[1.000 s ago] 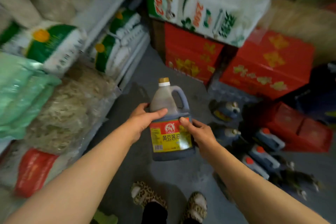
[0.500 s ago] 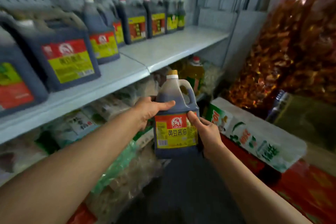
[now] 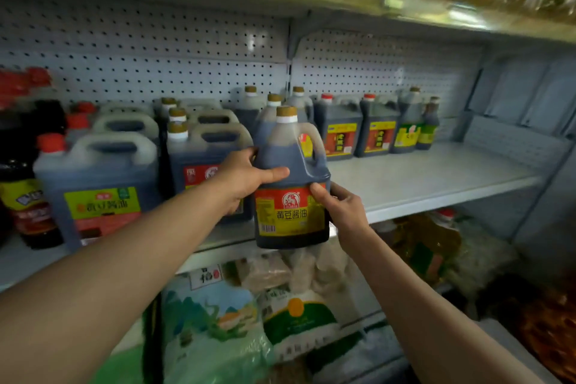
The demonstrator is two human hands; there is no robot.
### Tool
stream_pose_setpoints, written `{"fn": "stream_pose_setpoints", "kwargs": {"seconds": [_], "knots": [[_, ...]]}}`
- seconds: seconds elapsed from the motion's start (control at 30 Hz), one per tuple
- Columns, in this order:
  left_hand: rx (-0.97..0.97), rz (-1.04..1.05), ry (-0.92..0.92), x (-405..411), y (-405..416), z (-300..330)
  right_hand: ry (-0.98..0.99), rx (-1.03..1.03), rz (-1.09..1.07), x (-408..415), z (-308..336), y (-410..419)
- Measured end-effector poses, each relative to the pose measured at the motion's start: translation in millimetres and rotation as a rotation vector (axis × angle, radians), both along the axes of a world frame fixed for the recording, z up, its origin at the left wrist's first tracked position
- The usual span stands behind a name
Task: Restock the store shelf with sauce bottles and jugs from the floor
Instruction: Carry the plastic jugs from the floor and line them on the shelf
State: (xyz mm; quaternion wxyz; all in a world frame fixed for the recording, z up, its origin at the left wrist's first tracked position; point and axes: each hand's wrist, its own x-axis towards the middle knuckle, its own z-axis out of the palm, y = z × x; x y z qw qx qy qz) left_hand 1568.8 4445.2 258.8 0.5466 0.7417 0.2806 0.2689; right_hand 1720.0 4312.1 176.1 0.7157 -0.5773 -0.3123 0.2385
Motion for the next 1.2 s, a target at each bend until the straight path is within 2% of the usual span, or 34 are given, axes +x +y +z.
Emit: {"fn": "stream_pose_setpoints", "kwargs": {"seconds": [0.13, 0.23, 0.4, 0.63, 0.87, 1.0, 1.2], "knots": [[0.108, 0.093, 0.054, 35.4, 14.3, -6.7, -0.033, -0.030, 0.136, 52.4, -8.2, 28.4], [0.162, 0.137, 0.127, 57.2, 23.1, -9.5, 0.012, -0.048, 0.209, 75.5, -17.1, 41.1], [0.173, 0.241, 0.141, 74.7, 28.2, -9.4, 0.002, -0.083, 0.324, 101.1, -15.2, 59.9], [0.151, 0.315, 0.147, 84.9, 27.7, -12.7, -0.005, -0.078, 0.366, 114.8, -19.4, 74.1], [0.319, 0.417, 0.251, 87.1, 20.7, -15.7, -0.023, -0.058, 0.311, 102.9, -26.1, 71.4], [0.375, 0.451, 0.304, 86.3, 13.0, -13.6, -0.102, -0.130, 0.243, 101.3, -24.6, 65.7], [0.364, 0.481, 0.303, 78.4, 2.6, -18.5, -0.208, -0.277, -0.012, 101.5, -11.7, 25.2]]}}
